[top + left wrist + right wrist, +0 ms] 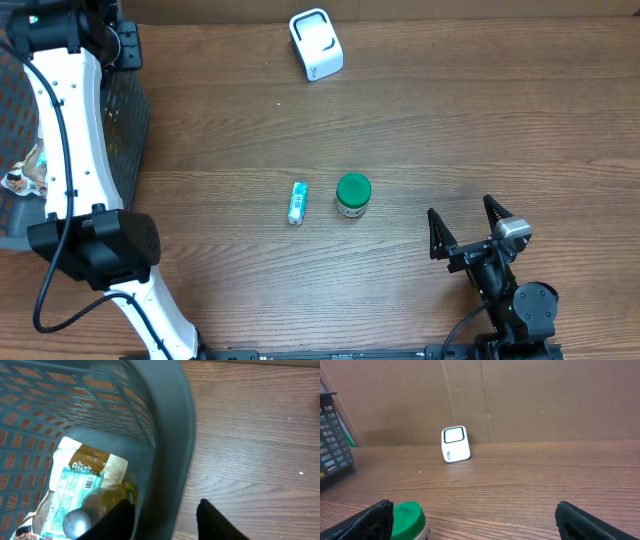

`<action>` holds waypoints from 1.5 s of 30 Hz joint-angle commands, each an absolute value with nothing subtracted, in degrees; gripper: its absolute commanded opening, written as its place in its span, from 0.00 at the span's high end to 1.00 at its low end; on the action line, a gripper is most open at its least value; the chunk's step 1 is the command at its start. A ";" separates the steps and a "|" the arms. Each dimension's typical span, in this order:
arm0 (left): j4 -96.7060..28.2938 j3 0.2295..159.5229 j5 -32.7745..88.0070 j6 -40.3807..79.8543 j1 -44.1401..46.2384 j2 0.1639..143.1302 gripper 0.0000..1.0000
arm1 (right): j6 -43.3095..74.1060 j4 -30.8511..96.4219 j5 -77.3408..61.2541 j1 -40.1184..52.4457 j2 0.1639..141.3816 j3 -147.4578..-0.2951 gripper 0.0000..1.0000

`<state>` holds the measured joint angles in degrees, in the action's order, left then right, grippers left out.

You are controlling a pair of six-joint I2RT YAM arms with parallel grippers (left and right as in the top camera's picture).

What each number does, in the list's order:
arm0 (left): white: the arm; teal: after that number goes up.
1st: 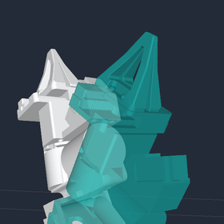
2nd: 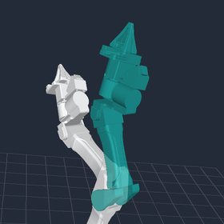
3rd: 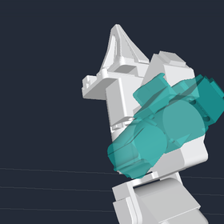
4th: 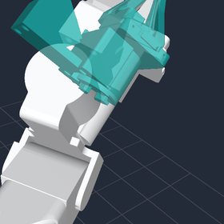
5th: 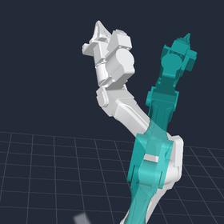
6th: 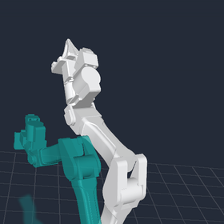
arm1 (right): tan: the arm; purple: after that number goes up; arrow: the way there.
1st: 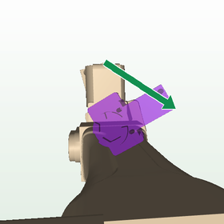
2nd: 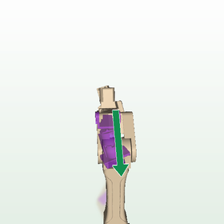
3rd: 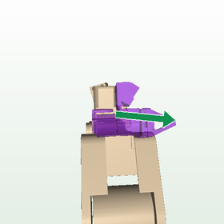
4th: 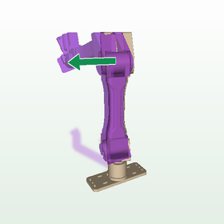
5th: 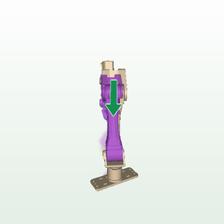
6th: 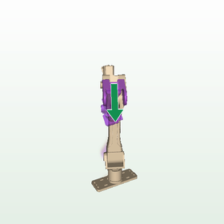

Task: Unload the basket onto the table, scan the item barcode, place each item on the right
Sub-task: 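Move the left gripper back over the basket and lower inside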

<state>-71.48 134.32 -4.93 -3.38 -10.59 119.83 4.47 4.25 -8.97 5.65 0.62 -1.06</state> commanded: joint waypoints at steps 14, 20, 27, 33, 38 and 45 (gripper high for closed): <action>-70.41 134.06 -4.43 5.48 -13.43 120.99 0.85 | 4.45 3.99 -8.67 5.39 0.16 -0.45 0.00; -70.02 134.06 -4.49 6.83 -13.63 120.99 0.82 | 4.45 3.99 -8.67 5.39 0.16 -0.45 0.00; -70.22 134.08 -4.43 3.88 -13.58 120.97 0.78 | 4.45 3.99 -8.64 5.39 0.16 -0.45 0.00; -69.54 134.08 -4.34 -0.40 -13.47 120.97 0.83 | 4.45 3.99 -8.67 5.39 0.16 -0.45 0.00; -69.12 134.08 -1.41 -6.31 -13.47 120.97 0.84 | 4.45 3.99 -8.67 5.39 0.16 -0.45 0.00; -68.64 134.08 2.17 -10.68 -13.47 120.97 0.85 | 4.45 3.99 -8.67 5.39 0.16 -0.45 0.00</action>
